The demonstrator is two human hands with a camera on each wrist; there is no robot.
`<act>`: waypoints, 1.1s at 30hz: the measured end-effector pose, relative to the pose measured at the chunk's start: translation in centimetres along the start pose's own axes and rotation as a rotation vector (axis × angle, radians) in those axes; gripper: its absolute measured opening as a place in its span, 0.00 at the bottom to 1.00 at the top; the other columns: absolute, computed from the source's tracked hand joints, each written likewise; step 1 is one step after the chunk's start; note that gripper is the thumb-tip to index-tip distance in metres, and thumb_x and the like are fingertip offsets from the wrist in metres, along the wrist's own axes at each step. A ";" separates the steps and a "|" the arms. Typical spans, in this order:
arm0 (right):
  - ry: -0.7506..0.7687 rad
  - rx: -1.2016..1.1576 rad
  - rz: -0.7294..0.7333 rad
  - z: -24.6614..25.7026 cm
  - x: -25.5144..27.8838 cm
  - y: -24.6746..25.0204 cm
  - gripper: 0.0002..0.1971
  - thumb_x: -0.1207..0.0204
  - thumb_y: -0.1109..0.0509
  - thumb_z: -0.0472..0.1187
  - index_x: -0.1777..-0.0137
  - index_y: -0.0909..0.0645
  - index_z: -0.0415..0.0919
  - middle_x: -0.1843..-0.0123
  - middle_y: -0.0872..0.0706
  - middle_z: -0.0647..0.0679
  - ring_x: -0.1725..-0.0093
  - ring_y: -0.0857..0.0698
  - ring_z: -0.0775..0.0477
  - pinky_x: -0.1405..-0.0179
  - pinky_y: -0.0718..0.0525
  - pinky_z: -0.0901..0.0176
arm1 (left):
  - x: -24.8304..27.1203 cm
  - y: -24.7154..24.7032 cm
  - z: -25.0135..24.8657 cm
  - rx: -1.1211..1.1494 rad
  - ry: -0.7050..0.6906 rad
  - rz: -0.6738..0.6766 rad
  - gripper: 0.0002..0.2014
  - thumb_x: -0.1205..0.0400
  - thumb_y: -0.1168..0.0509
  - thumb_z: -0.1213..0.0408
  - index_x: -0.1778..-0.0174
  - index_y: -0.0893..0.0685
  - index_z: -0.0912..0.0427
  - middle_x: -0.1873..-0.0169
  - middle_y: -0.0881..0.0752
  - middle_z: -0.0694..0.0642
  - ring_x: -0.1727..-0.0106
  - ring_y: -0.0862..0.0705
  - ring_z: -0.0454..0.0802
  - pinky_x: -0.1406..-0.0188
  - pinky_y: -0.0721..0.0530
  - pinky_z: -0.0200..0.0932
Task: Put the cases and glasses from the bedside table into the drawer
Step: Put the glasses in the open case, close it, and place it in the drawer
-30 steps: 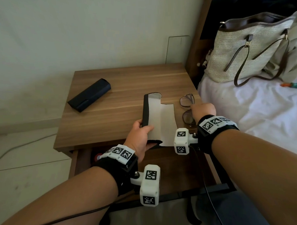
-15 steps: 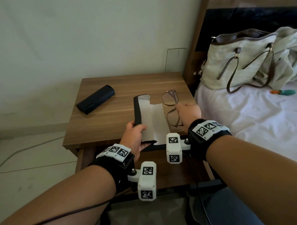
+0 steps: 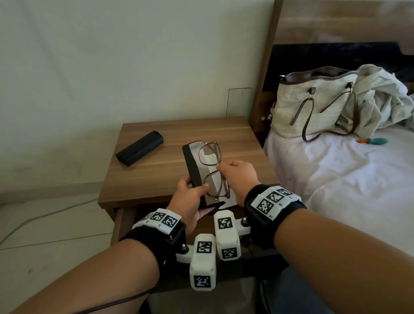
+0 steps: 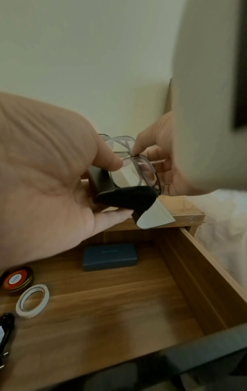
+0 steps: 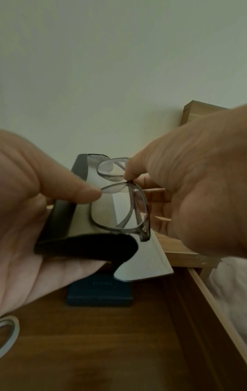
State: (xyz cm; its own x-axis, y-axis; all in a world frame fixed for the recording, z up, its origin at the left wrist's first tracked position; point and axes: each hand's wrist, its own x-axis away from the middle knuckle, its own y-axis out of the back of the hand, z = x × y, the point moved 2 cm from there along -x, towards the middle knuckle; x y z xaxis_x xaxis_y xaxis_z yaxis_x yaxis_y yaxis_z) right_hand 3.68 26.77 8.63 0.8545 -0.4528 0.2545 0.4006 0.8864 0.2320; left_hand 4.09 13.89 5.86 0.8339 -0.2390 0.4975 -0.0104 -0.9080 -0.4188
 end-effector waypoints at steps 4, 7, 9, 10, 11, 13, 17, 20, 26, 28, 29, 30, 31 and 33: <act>0.015 0.025 0.030 0.1 0.9 -0.2 0.06 0.27 0.28 0.42 0.60 0.17 0.40 0.65 0.16 0.48 0.63 0.19 0.51 0.56 0.15 0.54 | 1.0 0.2 0.3 0.029 0.005 0.028 0.23 0.18 0.37 0.76 0.28 0.31 0.55 0.35 0.19 0.63 0.38 0.16 0.64 0.46 0.14 0.65; 0.018 0.025 0.076 0.3 1.6 -0.5 0.07 0.27 0.28 0.41 0.56 0.16 0.37 0.64 0.15 0.47 0.62 0.17 0.51 0.58 0.15 0.55 | 1.6 0.4 0.4 0.026 0.012 0.068 0.24 0.18 0.37 0.76 0.27 0.32 0.56 0.37 0.18 0.66 0.39 0.16 0.65 0.44 0.15 0.65; 0.035 0.035 0.108 0.5 2.2 -0.6 0.05 0.26 0.27 0.41 0.59 0.17 0.40 0.64 0.15 0.48 0.64 0.17 0.52 0.65 0.17 0.61 | 2.0 0.5 0.5 0.016 0.008 0.084 0.24 0.18 0.37 0.75 0.27 0.32 0.56 0.39 0.17 0.66 0.40 0.15 0.64 0.40 0.16 0.67; 0.044 0.038 0.116 0.6 2.3 -0.7 0.04 0.27 0.27 0.40 0.60 0.17 0.40 0.64 0.15 0.48 0.64 0.17 0.53 0.65 0.16 0.60 | 2.0 0.6 0.6 0.017 0.007 0.089 0.25 0.18 0.36 0.75 0.27 0.32 0.56 0.40 0.16 0.66 0.41 0.15 0.63 0.40 0.17 0.67; 0.051 0.044 0.123 0.7 2.4 -0.6 0.04 0.27 0.27 0.40 0.60 0.18 0.40 0.63 0.15 0.47 0.63 0.17 0.52 0.61 0.14 0.58 | 2.1 0.6 0.6 0.020 0.007 0.093 0.25 0.19 0.36 0.76 0.27 0.32 0.56 0.40 0.16 0.66 0.42 0.14 0.63 0.40 0.17 0.66; 0.066 0.068 0.131 0.7 2.3 -0.6 0.05 0.27 0.26 0.41 0.61 0.18 0.41 0.60 0.14 0.45 0.59 0.16 0.49 0.51 0.12 0.52 | 2.1 0.6 0.5 0.020 0.003 0.097 0.25 0.19 0.36 0.76 0.27 0.31 0.56 0.41 0.16 0.65 0.43 0.14 0.62 0.40 0.17 0.65; 0.104 0.097 0.152 0.7 2.8 -0.2 0.10 0.27 0.26 0.45 0.57 0.16 0.38 0.57 0.10 0.45 0.57 0.14 0.49 0.52 0.13 0.54 | 2.6 1.1 0.2 0.041 0.005 0.101 0.24 0.18 0.37 0.76 0.26 0.31 0.58 0.39 0.17 0.66 0.39 0.15 0.64 0.38 0.17 0.64; 0.109 0.094 0.148 0.9 2.6 0.5 0.12 0.22 0.32 0.46 0.52 0.14 0.37 0.55 0.09 0.50 0.58 0.14 0.54 0.59 0.21 0.62 | 2.6 1.6 -0.1 0.063 0.022 0.103 0.23 0.17 0.38 0.74 0.26 0.31 0.59 0.38 0.16 0.66 0.41 0.14 0.62 0.49 0.13 0.58; 0.033 0.119 -0.059 1.1 2.4 2.4 0.08 0.21 0.36 0.43 0.47 0.18 0.43 0.58 0.16 0.51 0.58 0.19 0.51 0.63 0.21 0.58 | 2.6 3.0 -0.5 0.115 0.032 0.068 0.20 0.16 0.40 0.71 0.27 0.28 0.62 0.41 0.14 0.65 0.45 0.13 0.60 0.58 0.14 0.52; -0.079 0.102 -0.002 0.7 2.5 2.7 0.13 0.21 0.35 0.42 0.39 0.21 0.40 0.46 0.15 0.45 0.49 0.17 0.44 0.53 0.18 0.52 | 2.7 3.3 -0.6 0.113 0.026 0.072 0.18 0.15 0.41 0.70 0.28 0.27 0.62 0.40 0.14 0.65 0.45 0.13 0.60 0.58 0.14 0.51; -0.136 0.100 0.056 0.5 2.7 2.6 0.16 0.22 0.34 0.41 0.35 0.23 0.39 0.39 0.16 0.40 0.42 0.17 0.39 0.44 0.17 0.48 | 2.7 3.5 -0.7 0.112 0.021 0.072 0.18 0.15 0.41 0.70 0.28 0.27 0.62 0.40 0.14 0.65 0.45 0.13 0.60 0.59 0.13 0.50; -0.185 0.126 0.108 0.1 2.7 2.4 0.19 0.22 0.33 0.43 0.33 0.25 0.38 0.36 0.17 0.39 0.37 0.18 0.37 0.38 0.17 0.46 | 2.8 3.6 -0.8 0.111 0.015 0.074 0.18 0.15 0.40 0.69 0.28 0.27 0.62 0.40 0.14 0.65 0.45 0.13 0.59 0.60 0.13 0.49; -0.227 0.109 0.164 -0.3 2.9 2.2 0.20 0.22 0.33 0.47 0.33 0.25 0.39 0.35 0.17 0.39 0.36 0.18 0.37 0.36 0.18 0.44 | 2.9 3.7 -0.8 0.107 0.009 0.078 0.18 0.15 0.40 0.69 0.28 0.27 0.63 0.40 0.14 0.65 0.46 0.13 0.59 0.61 0.12 0.48; -0.325 -0.050 0.239 -1.0 3.2 1.8 0.23 0.21 0.38 0.56 0.34 0.26 0.41 0.39 0.15 0.40 0.40 0.16 0.37 0.42 0.18 0.42 | 3.0 3.8 -0.9 0.106 -0.004 0.086 0.19 0.15 0.40 0.69 0.27 0.27 0.63 0.40 0.14 0.65 0.46 0.13 0.58 0.64 0.11 0.46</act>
State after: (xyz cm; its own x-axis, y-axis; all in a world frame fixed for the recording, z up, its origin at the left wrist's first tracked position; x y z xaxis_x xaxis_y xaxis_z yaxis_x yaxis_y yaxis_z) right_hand 7.49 26.96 8.91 0.7797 -0.2335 0.5809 0.2260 0.9703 0.0866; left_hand 6.00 9.39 6.43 0.8346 -0.3131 0.4533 -0.0243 -0.8429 -0.5376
